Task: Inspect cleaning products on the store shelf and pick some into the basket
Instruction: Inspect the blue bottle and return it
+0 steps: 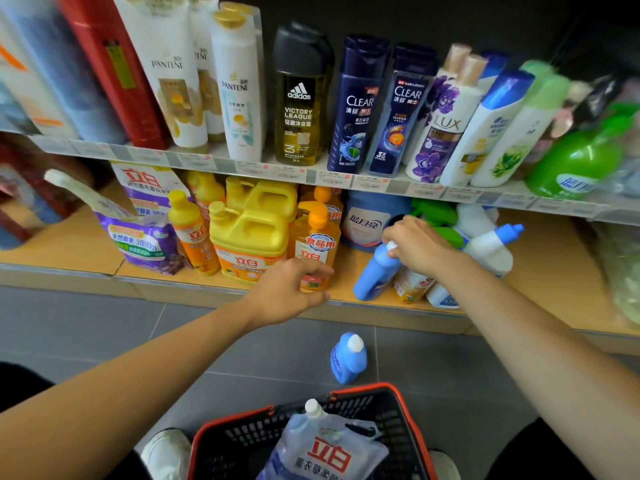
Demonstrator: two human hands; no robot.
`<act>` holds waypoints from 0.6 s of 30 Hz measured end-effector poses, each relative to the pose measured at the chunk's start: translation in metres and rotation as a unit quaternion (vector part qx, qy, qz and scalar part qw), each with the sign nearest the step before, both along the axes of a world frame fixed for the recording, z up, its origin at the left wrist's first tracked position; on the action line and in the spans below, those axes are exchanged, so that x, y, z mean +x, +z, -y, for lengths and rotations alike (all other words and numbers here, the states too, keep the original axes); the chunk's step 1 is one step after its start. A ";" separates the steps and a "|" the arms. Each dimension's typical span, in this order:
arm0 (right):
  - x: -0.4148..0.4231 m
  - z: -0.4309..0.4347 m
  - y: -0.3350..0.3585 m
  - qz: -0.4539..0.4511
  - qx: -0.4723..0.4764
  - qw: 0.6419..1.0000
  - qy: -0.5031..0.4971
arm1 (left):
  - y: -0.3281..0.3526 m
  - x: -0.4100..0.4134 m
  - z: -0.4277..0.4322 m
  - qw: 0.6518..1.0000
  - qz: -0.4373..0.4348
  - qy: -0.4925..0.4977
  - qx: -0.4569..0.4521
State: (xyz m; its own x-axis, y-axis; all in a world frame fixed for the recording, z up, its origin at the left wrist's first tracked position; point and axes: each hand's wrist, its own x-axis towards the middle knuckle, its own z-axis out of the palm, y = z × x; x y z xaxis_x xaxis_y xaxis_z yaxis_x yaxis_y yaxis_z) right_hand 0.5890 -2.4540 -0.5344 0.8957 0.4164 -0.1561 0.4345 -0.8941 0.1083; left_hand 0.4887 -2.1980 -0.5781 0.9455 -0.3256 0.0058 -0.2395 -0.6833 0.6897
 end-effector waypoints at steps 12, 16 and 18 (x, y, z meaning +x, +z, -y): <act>-0.069 -0.018 0.067 0.041 0.305 0.946 0.100 | 0.016 -0.008 0.032 0.992 0.003 -0.013 -0.125; -0.091 -0.023 0.079 0.019 0.410 0.910 0.057 | 0.031 -0.021 0.027 0.984 0.003 -0.025 -0.178; -0.102 -0.021 0.083 0.007 0.451 0.892 0.034 | 0.039 -0.029 0.026 0.974 -0.021 -0.033 -0.222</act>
